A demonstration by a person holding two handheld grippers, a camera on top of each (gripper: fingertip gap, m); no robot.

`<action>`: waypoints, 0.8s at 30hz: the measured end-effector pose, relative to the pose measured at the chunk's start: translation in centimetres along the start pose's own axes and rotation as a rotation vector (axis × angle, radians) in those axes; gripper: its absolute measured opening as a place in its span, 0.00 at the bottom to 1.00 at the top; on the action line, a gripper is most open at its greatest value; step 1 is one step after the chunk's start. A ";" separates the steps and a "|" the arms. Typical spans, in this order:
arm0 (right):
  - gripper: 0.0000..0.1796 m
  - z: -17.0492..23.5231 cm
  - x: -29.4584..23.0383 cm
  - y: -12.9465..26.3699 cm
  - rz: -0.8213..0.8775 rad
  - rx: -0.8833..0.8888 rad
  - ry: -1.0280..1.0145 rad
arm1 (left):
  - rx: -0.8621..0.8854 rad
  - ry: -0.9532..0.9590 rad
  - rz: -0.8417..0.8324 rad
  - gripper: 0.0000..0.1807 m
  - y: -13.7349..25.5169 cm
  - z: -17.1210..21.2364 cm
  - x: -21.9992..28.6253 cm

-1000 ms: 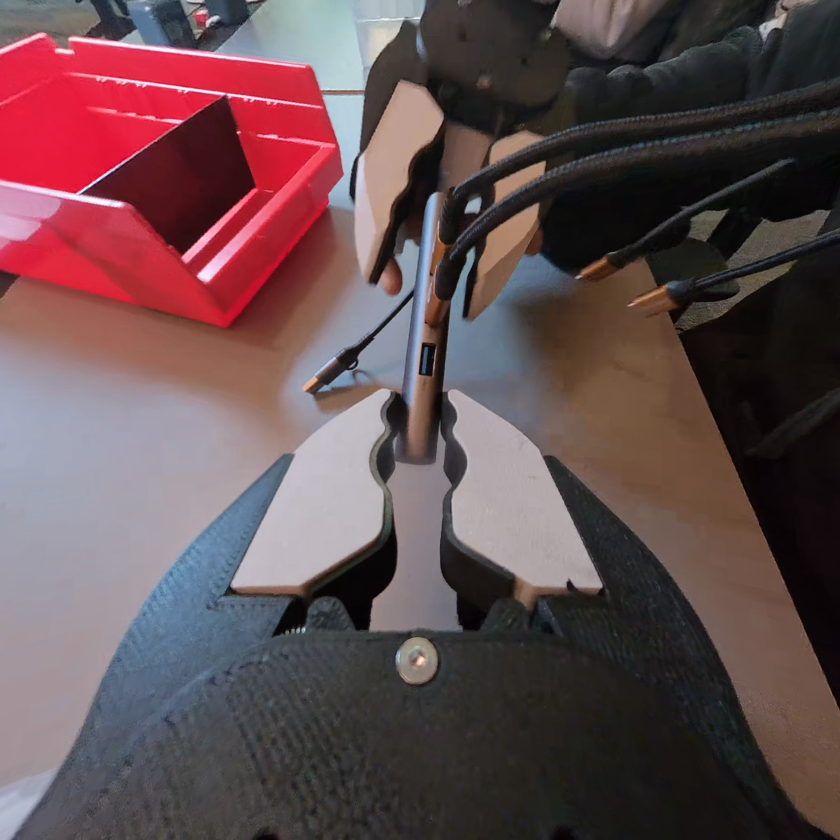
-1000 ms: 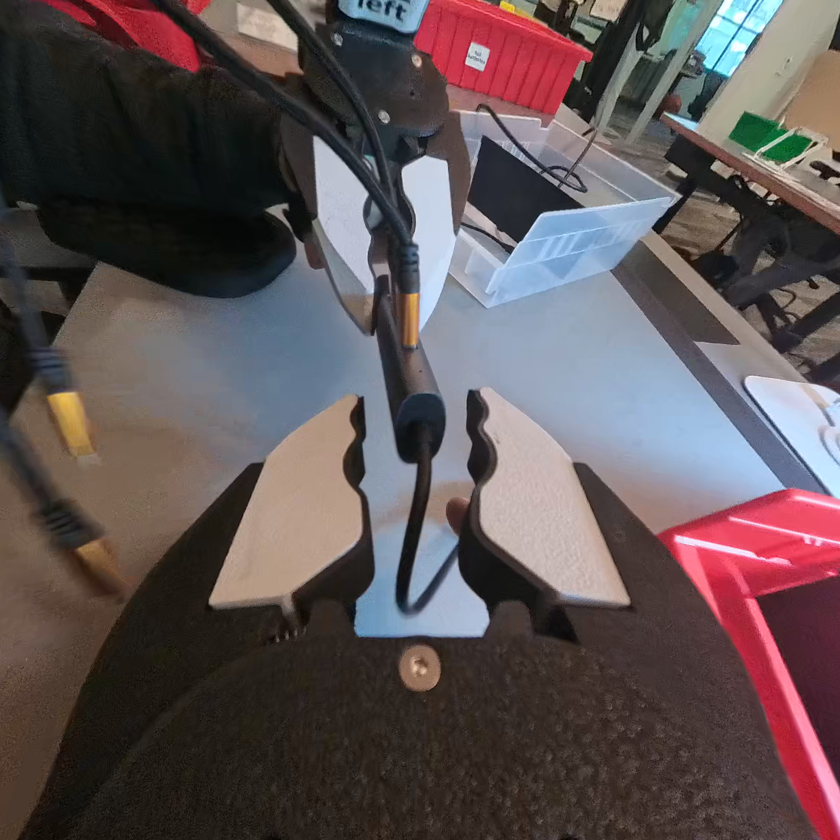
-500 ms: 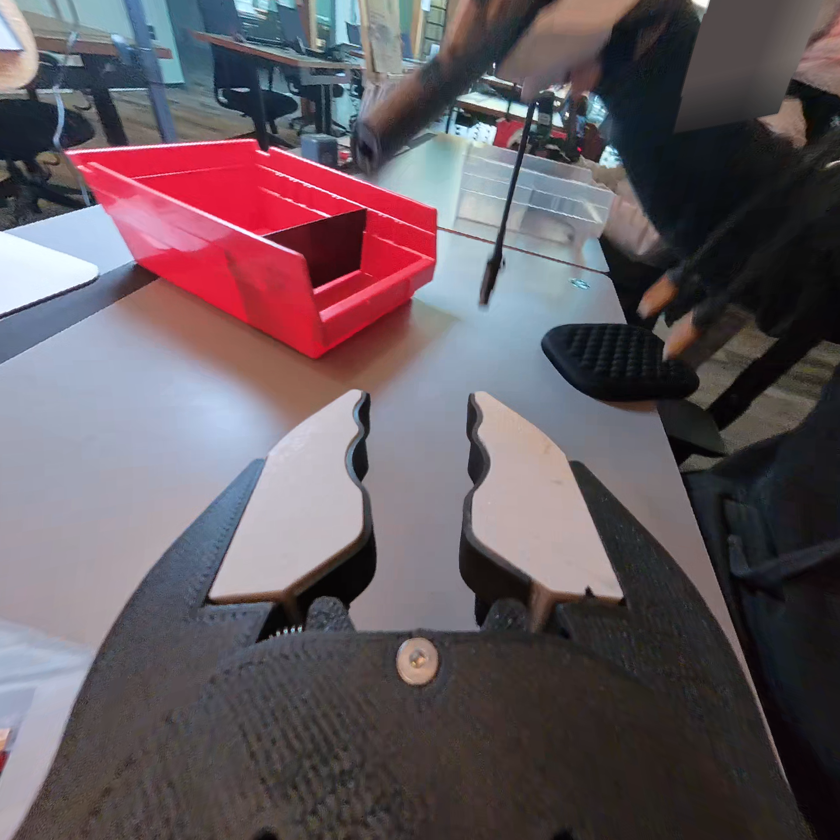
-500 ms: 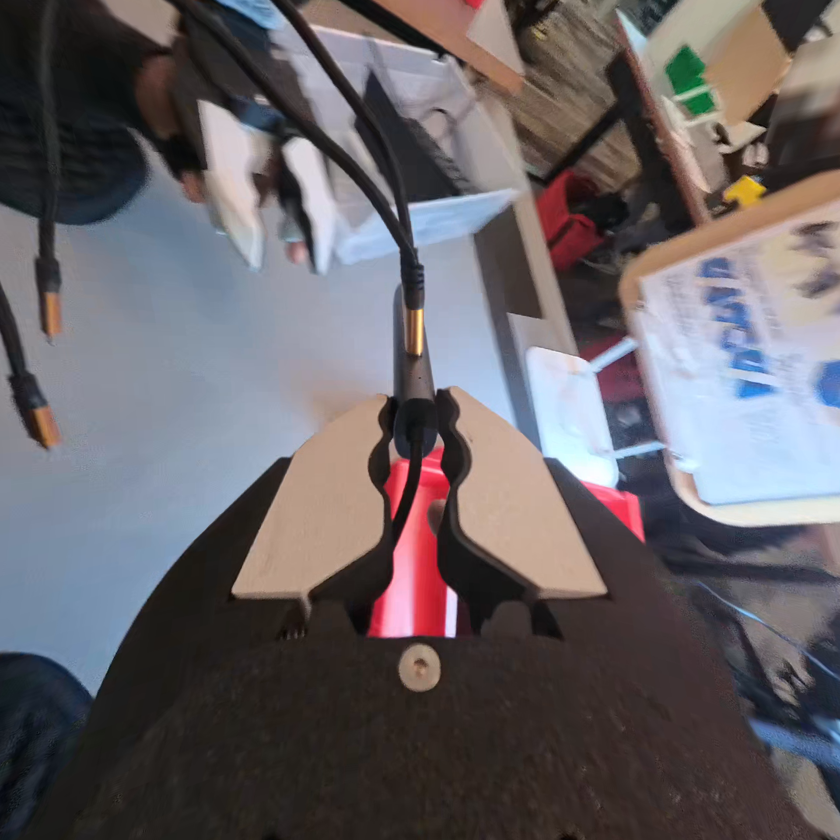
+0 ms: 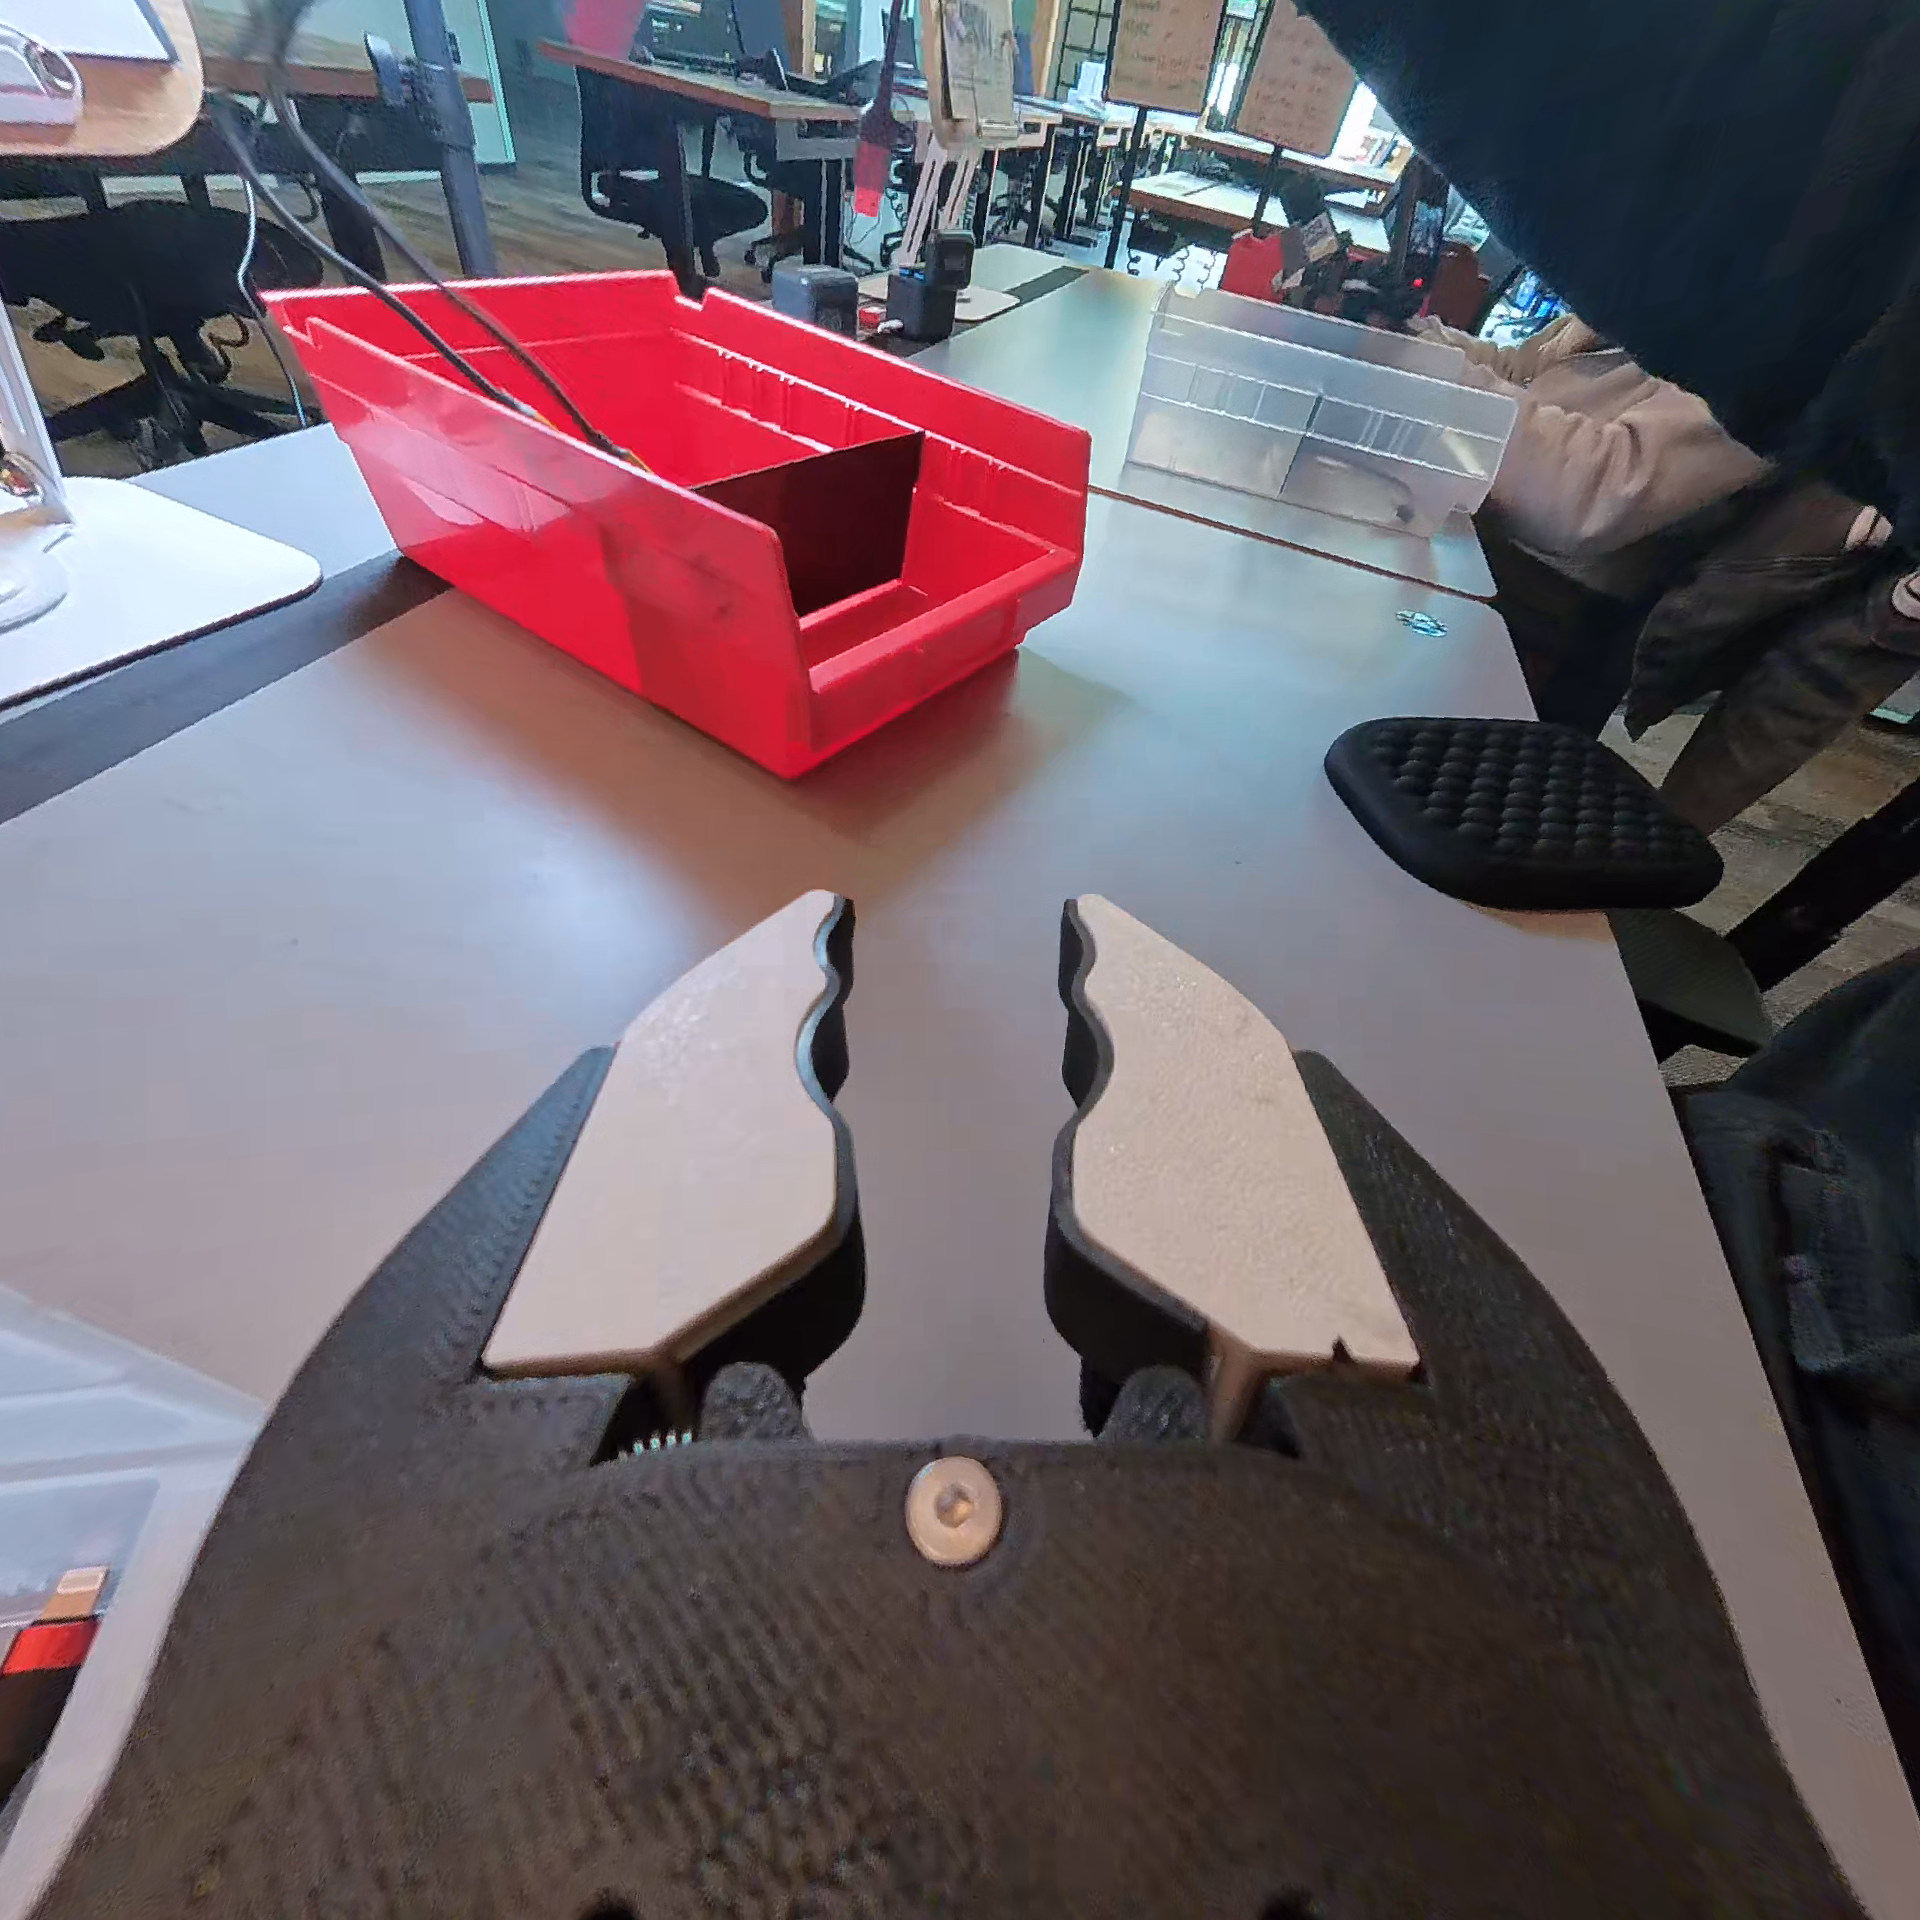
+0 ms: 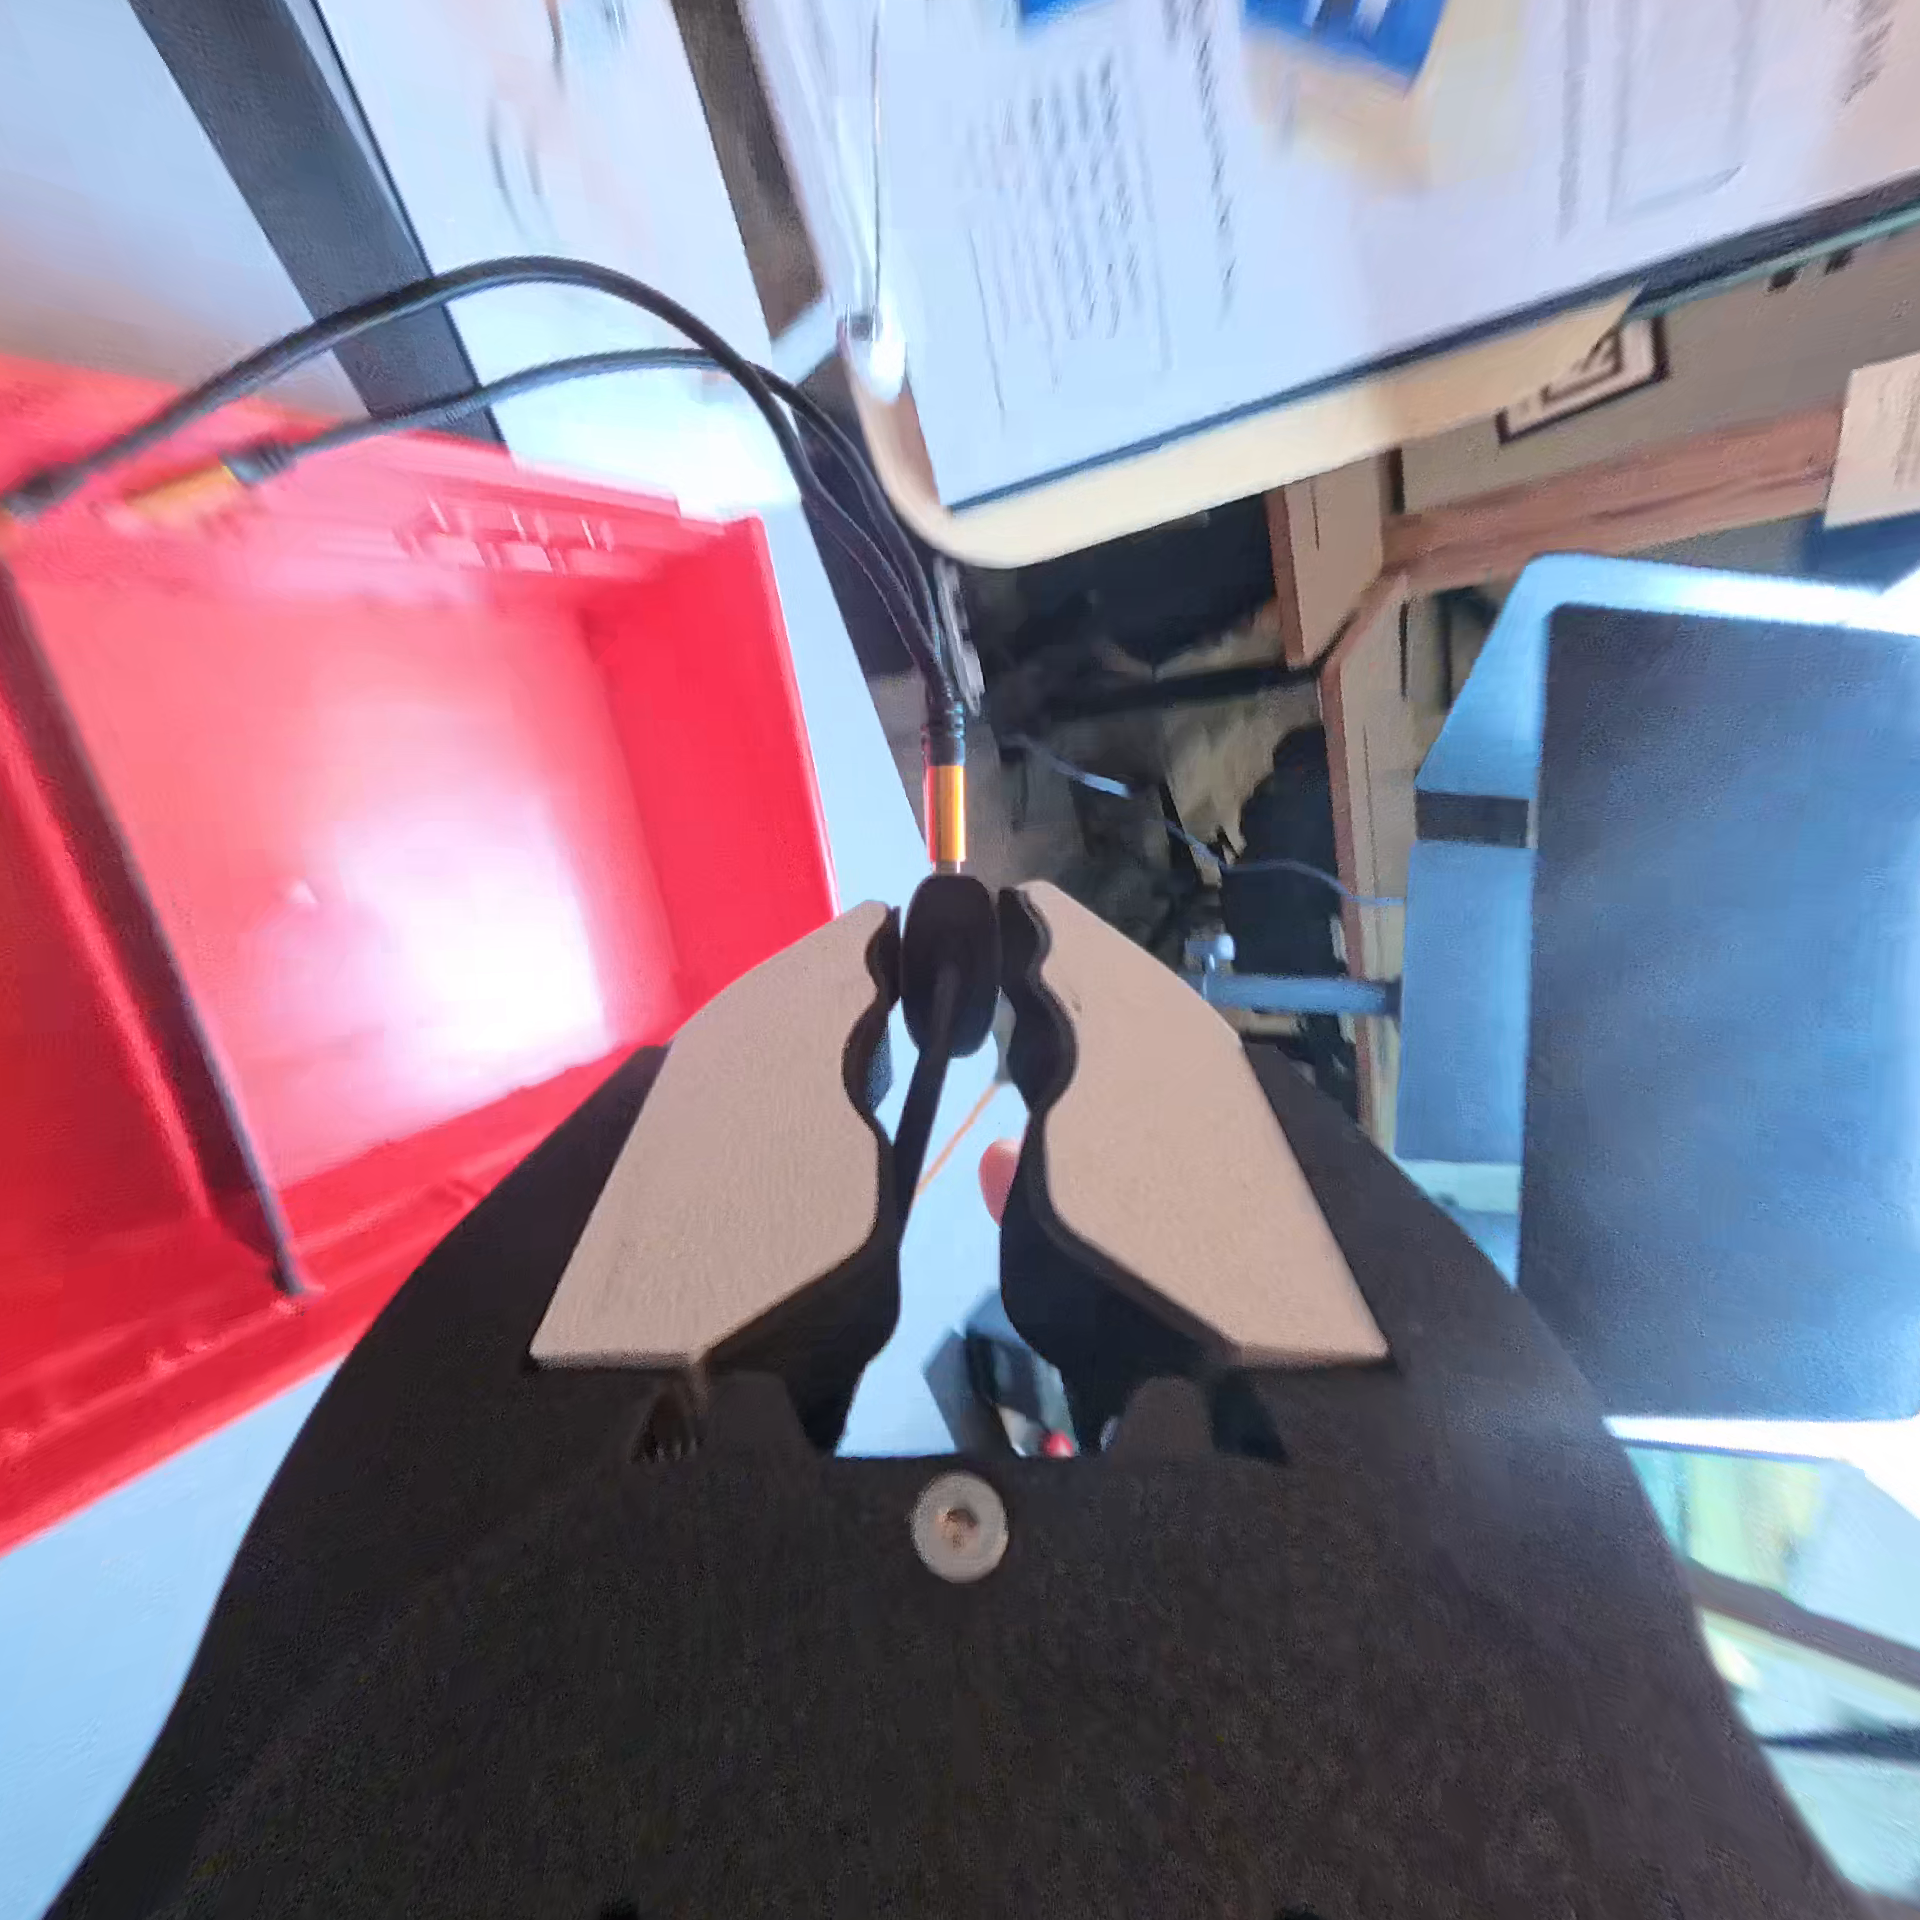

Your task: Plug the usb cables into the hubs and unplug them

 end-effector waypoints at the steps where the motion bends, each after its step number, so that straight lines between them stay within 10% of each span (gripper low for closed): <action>1: 0.10 0.8 0.1 -0.9 0.016 -0.058 0.037 | -0.003 0.000 -0.003 0.21 0.0 0.1 -0.1; 12: 0.10 1.3 -4.0 -5.2 -0.117 -0.180 0.256 | -0.054 0.011 0.007 0.20 -0.6 1.4 -0.6; 24: 0.15 1.4 -11.4 -11.0 -0.437 -0.200 -0.048 | -0.070 -0.003 -0.016 0.20 -0.5 1.8 -0.9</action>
Point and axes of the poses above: each gripper's, where its closed fingertips meet, y back along the fingers, z out of its underside, x = y × z across the jaws, the point moved 5 cm from there along y, back along the fingers, and after that the axes turned 7 degrees about -y, right-handed, at the moved point
